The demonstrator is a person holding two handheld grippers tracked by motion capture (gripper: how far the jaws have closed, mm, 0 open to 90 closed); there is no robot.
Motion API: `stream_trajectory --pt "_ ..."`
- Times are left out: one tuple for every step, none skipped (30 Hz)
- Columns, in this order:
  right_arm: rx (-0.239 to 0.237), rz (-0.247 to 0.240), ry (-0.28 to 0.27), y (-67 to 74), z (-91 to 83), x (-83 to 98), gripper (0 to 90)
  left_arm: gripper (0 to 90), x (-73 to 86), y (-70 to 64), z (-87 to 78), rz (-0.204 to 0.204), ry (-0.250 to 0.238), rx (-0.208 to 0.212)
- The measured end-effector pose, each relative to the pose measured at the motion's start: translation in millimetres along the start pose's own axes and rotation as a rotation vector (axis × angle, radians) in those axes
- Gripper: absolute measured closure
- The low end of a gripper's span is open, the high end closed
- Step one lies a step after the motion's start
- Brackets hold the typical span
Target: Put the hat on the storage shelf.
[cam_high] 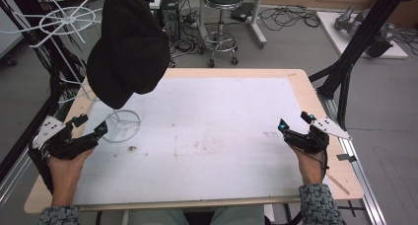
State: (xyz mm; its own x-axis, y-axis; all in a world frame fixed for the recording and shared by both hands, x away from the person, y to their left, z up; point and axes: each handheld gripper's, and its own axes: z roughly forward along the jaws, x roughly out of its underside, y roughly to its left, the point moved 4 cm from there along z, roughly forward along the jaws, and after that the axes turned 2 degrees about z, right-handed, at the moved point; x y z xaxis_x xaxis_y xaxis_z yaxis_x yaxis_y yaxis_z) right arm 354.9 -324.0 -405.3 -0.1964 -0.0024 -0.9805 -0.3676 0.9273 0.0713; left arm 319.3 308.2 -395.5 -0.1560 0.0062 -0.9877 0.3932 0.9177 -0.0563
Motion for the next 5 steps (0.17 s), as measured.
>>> stream_trajectory --pt "0.004 -0.003 0.0 0.2 -0.6 0.0 11.9 21.3 0.4 0.3 0.0 -0.001 0.001 0.0" --pt "0.004 -0.003 0.0 0.2 -1.3 0.4 11.8 21.3 0.8 0.6 0.1 -0.001 0.002 0.0" --pt "0.001 -0.005 0.0 -0.5 -1.6 0.9 11.9 21.3 1.0 0.7 0.2 -0.003 0.002 0.0" --pt "0.0 -0.004 0.007 -1.4 -2.1 2.0 11.8 21.3 1.2 0.8 0.2 -0.002 0.004 -0.002" --pt "0.004 -0.005 0.013 -2.8 -2.1 3.6 11.8 21.3 1.4 1.1 0.3 -0.002 0.005 -0.003"
